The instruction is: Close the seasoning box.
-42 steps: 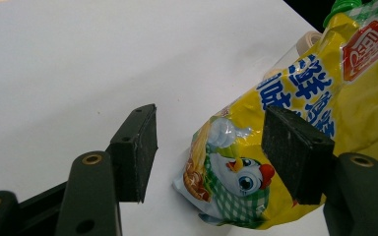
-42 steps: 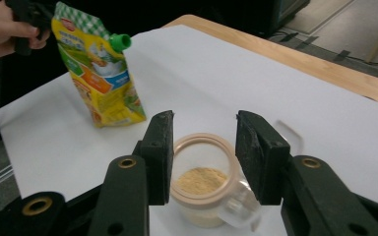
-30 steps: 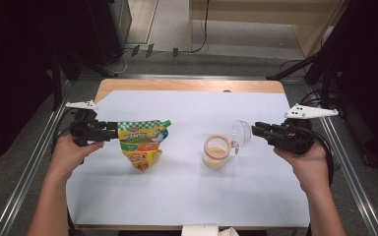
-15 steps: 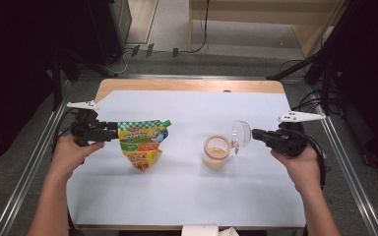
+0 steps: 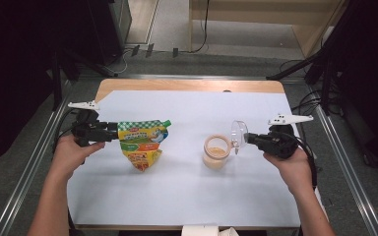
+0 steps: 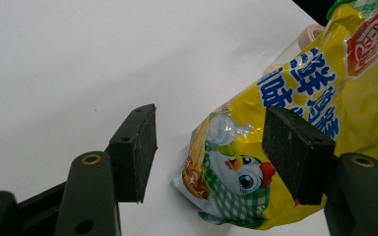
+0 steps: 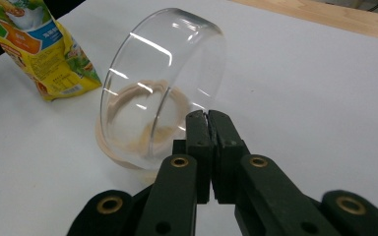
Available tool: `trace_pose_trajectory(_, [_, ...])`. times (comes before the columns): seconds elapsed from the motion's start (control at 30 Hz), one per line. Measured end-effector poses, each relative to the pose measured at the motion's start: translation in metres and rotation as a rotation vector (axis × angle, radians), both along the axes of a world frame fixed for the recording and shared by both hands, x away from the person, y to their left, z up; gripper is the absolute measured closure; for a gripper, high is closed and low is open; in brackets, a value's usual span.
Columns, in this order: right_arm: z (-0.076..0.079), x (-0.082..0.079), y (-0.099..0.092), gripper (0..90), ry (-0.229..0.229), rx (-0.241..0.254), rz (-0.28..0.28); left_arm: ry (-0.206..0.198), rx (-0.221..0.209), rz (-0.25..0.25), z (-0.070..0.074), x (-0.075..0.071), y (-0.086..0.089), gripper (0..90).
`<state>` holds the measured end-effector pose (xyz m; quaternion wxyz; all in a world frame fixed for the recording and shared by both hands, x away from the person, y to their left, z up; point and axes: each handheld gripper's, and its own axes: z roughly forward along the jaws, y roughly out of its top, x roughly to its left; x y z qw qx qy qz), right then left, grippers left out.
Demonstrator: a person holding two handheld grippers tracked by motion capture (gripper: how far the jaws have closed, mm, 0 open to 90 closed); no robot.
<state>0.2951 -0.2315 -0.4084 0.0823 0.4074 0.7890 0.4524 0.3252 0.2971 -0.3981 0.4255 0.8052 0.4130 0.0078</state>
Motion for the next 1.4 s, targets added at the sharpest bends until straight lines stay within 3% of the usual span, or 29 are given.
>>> trace_pose_trajectory(0.73, [0.000, -0.007, 0.020, 86.0, -0.024, -0.021, 0.062, -0.003, -0.007, 0.001, -0.002, 0.003, 0.000, 38.8])
trace_pose_trajectory(1.03, [-0.007, -0.005, 0.020, 72.6, -0.019, -0.032, 0.062, 0.001, -0.008, 0.003, -0.002, 0.003, 0.000, 38.7])
trace_pose_trajectory(1.4, [-0.022, 0.003, 0.006, 54.8, -0.013, -0.018, 0.033, -0.002, -0.011, 0.005, -0.003, 0.003, 0.000, 37.3])
